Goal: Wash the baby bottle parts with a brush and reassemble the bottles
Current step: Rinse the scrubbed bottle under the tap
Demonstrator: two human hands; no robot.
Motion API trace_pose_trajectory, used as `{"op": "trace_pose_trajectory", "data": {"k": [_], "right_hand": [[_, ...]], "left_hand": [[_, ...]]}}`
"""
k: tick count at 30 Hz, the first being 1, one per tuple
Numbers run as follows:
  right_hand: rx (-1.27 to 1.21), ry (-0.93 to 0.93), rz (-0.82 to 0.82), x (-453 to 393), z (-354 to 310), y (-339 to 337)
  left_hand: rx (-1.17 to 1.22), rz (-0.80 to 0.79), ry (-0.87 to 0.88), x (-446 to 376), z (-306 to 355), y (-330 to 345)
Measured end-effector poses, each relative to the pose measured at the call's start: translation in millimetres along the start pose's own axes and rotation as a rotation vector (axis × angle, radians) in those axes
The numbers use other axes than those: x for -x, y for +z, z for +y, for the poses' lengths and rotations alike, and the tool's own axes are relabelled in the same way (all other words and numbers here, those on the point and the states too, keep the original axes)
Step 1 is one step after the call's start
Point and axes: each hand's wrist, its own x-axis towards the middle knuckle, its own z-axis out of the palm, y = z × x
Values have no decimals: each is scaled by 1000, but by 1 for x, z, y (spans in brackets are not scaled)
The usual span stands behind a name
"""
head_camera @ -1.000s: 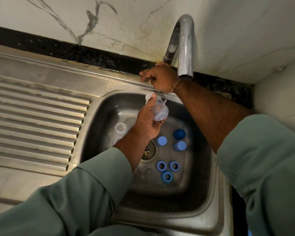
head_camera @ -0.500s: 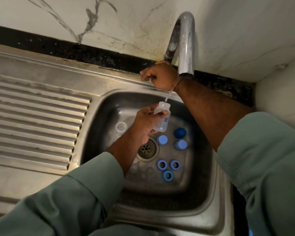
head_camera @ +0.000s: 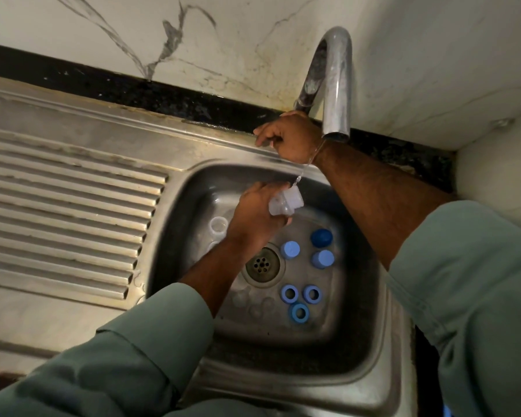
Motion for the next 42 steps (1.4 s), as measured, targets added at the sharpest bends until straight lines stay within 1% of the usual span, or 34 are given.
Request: {"op": "trace_pose_trajectory", "data": {"k": [3,7,8,9,12,14,17,21,26,31,33,37,42], "right_hand": [[6,-1,2,0,1,0],[1,-7,9,1,0,1],[0,-5,7,1,0,1],[0,-3,4,1,0,0],[0,-9,6,1,0,0],[-3,-5,8,2,-1,0],[0,9,0,2,-2,0],[2,16,-15,2,-3,-1],[1,9,-8,3,-3,-1],[2,12,-5,3,-4,-1],[5,11,-3,3,-4,-1],[-15,19,-2,3,-3,-1],[-19,13,3,4,-4,-2]], "left_hand": [[-35,-14,61,2,-4,-1],[61,-17,88,3,-7,-3],[146,-32,57,4,-7,-6],[279,-64,6,4,-5,-8],[799,-212,-184,5,0,-13],[1013,-252,-309,4,0,-12],[1199,-314,-436,5,1,-9],[1324,-412,-514,8,9,-10],[1365,-488,-519,8,14,-9],[1378,-480,-547,6,13,-7],[1325,-459,-569,5,13,-7],[1102,-364,-582,1,13,-3],[990,-299,-549,1,12,-2]]}}
